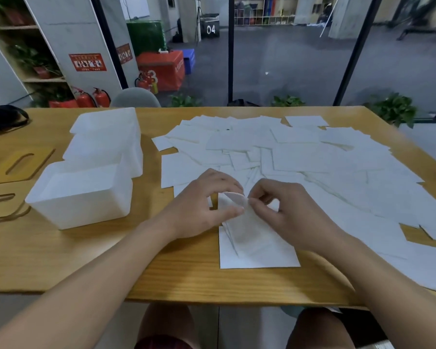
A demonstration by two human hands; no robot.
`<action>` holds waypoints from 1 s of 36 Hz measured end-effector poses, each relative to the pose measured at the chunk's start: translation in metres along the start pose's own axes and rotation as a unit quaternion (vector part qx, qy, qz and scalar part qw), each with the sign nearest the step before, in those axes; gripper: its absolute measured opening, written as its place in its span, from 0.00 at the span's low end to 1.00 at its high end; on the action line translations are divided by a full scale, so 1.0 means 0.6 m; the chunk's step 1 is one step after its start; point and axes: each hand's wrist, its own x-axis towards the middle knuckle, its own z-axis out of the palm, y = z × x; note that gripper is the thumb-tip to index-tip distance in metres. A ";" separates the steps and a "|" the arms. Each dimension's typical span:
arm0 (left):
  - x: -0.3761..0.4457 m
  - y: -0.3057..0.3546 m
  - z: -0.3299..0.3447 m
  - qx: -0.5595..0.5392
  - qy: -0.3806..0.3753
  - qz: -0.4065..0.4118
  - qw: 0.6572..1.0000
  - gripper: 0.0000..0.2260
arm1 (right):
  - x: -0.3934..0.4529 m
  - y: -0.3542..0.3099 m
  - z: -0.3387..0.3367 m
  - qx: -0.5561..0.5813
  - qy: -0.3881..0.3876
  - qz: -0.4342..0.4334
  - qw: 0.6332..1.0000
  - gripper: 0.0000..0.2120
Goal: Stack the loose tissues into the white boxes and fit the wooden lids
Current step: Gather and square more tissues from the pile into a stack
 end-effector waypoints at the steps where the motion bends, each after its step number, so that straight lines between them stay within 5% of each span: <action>1: 0.003 0.000 0.000 -0.012 0.013 -0.009 1.000 0.05 | 0.008 0.001 -0.005 0.027 0.002 0.001 1.000 0.06; 8: 0.016 -0.022 -0.013 -0.136 0.091 -0.118 0.979 0.16 | 0.057 0.024 -0.014 0.071 0.044 0.048 0.995 0.08; 14: 0.021 -0.057 -0.021 -0.064 0.080 -0.204 0.974 0.19 | 0.092 0.066 0.023 0.018 0.047 0.133 0.990 0.09; 16: 0.029 -0.064 -0.026 -0.020 0.068 -0.216 0.974 0.12 | 0.099 0.074 0.029 -0.008 0.042 0.141 0.989 0.11; 17: 0.033 -0.064 -0.031 0.019 0.050 -0.218 0.975 0.07 | 0.102 0.076 0.030 -0.029 0.039 0.136 0.990 0.13; 21: 0.051 -0.069 -0.051 0.210 0.029 -0.182 0.960 0.13 | 0.114 0.077 0.026 -0.146 0.027 0.086 0.985 0.18; 29: 0.139 -0.086 -0.022 0.153 0.037 -0.160 0.974 0.09 | 0.176 0.082 0.024 -0.163 0.052 0.072 0.983 0.09; 36: 0.161 -0.103 0.018 0.164 0.084 -0.149 0.971 0.03 | 0.204 0.106 0.053 -0.247 0.048 0.039 0.967 0.12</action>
